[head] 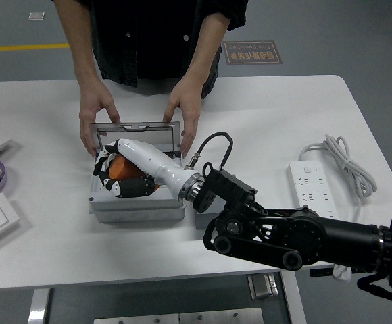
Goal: Pick up the cylinder from the cube,place it in the box,flap close box
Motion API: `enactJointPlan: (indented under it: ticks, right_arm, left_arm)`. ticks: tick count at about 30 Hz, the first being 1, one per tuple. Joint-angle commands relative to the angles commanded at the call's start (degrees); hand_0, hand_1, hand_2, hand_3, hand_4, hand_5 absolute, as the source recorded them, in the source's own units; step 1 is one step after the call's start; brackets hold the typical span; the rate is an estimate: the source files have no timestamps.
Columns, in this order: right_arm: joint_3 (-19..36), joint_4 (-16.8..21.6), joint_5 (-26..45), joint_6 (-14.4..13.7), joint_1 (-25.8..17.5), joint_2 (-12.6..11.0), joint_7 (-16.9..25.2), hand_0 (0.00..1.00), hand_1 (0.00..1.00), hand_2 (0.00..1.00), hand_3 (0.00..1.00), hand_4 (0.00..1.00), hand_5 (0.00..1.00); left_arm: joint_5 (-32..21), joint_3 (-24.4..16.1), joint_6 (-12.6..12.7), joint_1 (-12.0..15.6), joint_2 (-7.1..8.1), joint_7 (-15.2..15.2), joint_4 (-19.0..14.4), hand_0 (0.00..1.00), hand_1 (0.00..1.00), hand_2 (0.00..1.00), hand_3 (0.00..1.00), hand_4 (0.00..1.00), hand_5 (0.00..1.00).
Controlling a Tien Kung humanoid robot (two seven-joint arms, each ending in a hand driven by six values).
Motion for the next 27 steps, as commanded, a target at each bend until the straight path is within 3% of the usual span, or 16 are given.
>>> enactJointPlan:
  ticks: [4,5,10,11,16,17,22,23,27]
  right_arm:
    - [-0.6,-0.2,-7.7,2.0,0.3,0.3,-4.5,0.187,0.243,0.384,0.289,0.002,0.002]
    - [-0.7,-0.3,-9.3,2.3,0.4,0.4,-5.1,0.317,0.327,0.404,0.323,0.052,0.002]
    - [-1.5,-1.1,-15.5,2.9,1.2,0.8,-6.6,0.317,0.327,0.404,0.323,0.052,0.002]
    - [-1.7,-1.6,-16.8,2.9,1.4,1.0,-6.9,0.67,0.558,0.531,0.454,0.114,0.002]
    - [-2.5,-4.3,-20.7,3.3,1.9,1.9,-7.8,0.67,0.558,0.531,0.454,0.114,0.002]
    - [-2.7,-4.7,-21.0,3.4,2.0,2.0,-7.9,0.748,0.671,0.631,0.573,0.09,0.002]
    - [-3.1,-6.3,-21.6,3.9,2.1,2.2,-8.5,0.748,0.671,0.631,0.573,0.09,0.002]
    - [-3.1,-6.5,-21.6,4.0,2.1,2.2,-8.6,0.762,0.702,0.668,0.636,0.08,0.002]
    - [-3.3,-7.0,-21.8,5.1,2.0,2.3,-9.5,0.762,0.702,0.668,0.636,0.08,0.002]
  left_arm:
    - [-0.1,0.2,0.0,0.0,0.04,0.0,0.0,0.588,0.574,0.567,0.621,0.696,0.232]
    - [-0.1,0.1,0.0,-0.1,0.03,0.0,0.0,0.587,0.574,0.567,0.62,0.694,0.232]
    - [0.0,-0.3,-0.1,-0.2,0.03,-0.2,0.0,0.587,0.574,0.567,0.62,0.694,0.232]
    - [-0.3,-0.3,-0.1,-0.2,0.0,-0.4,-0.1,0.587,0.574,0.567,0.62,0.693,0.231]
    - [-1.4,-0.3,-0.4,-0.3,0.0,-1.3,-0.1,0.587,0.574,0.567,0.62,0.693,0.231]
    - [-1.6,-0.2,-0.4,-0.3,0.03,-1.3,-0.1,0.587,0.574,0.567,0.62,0.692,0.232]
    - [-1.8,-0.1,-0.6,-0.4,0.09,-1.4,-0.2,0.587,0.574,0.567,0.62,0.692,0.232]
    - [-1.8,-0.1,-0.7,-0.4,0.09,-1.4,-0.2,0.587,0.574,0.567,0.62,0.691,0.233]
    - [-1.5,-0.4,-0.8,-0.4,0.02,-1.4,-0.2,0.587,0.574,0.567,0.62,0.691,0.233]
